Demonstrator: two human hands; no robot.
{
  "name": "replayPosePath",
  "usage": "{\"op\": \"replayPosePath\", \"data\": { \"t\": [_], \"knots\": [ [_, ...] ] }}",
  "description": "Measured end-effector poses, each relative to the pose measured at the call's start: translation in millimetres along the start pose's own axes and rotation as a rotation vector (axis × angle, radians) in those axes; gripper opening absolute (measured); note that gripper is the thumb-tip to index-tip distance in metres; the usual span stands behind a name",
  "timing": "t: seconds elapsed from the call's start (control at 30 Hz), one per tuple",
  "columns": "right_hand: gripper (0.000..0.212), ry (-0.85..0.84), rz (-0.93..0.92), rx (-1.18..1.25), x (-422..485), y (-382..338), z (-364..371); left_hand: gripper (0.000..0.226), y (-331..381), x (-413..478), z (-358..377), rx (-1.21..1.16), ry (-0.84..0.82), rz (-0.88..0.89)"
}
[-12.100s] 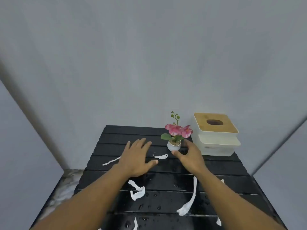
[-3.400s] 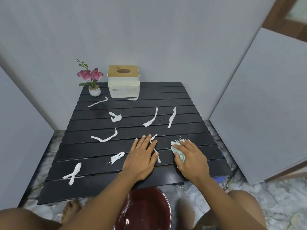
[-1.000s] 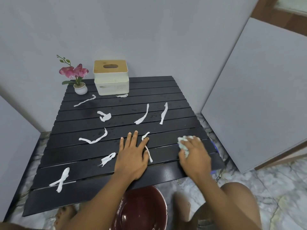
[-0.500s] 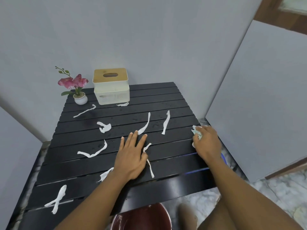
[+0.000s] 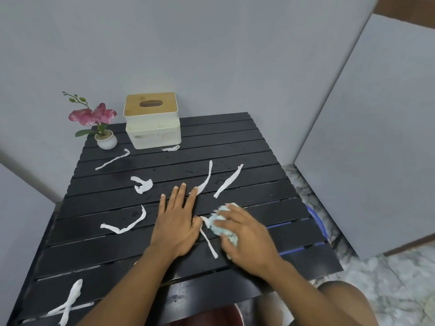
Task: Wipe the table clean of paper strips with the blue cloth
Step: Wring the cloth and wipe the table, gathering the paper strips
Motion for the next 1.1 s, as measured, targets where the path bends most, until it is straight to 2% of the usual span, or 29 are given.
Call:
{"op": "replayPosePath", "data": {
  "t": [0.1, 0.17, 0.23, 0.4, 0.57, 0.63, 0.77, 0.97, 1.03, 1.1],
  "knots": [
    [0.041, 0.169, 0.255, -0.143, 12, 56, -31, 0.074, 1, 0, -1, -0.003, 0.003, -0.004],
    [0.041, 0.214, 0.409, -0.257, 31, 96, -48, 0.072, 1, 0, -1, -0.002, 0.005, -0.005],
    [0.038, 0.234, 0.469, -0.319, 53, 115, -51, 0.071, 2, 0, -1, -0.004, 0.005, -0.012],
    [0.035, 0.147, 0.350, -0.284, 81, 82, -11, 0.073, 3, 1, -4, 0.001, -0.003, -0.013],
    [0.034, 0.016, 0.047, -0.146, 31, 27, 5, 0.068, 2, -1, -4, -0.007, -0.005, -0.004],
    [0.035, -0.030, 0.007, -0.101, 10, 23, -6, 0.066, 1, -1, -4, -0.006, -0.004, 0.003],
    [0.036, 0.011, 0.060, -0.157, 7, 43, -20, 0.062, 0, -1, -3, -0.019, 0.008, 0.011],
    [0.037, 0.228, 0.438, -0.351, 59, 105, -30, 0.060, 0, -2, -2, -0.014, 0.008, 0.003],
    [0.035, 0.242, 0.467, -0.392, 80, 103, -24, 0.061, 0, -2, -3, -0.022, 0.002, -0.009],
    [0.032, 0.200, 0.385, -0.366, 95, 85, -9, 0.064, 0, 0, -4, -0.064, -0.002, -0.043]
  ]
}}
Point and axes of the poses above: each hand's wrist, its own x-axis towards the middle knuckle, its own z-axis out of the palm, y = z × x, the point moved 4 cm from there along x, towards the middle knuckle, and after that the axes turned 15 degrees about y, right-handed, at the moved point
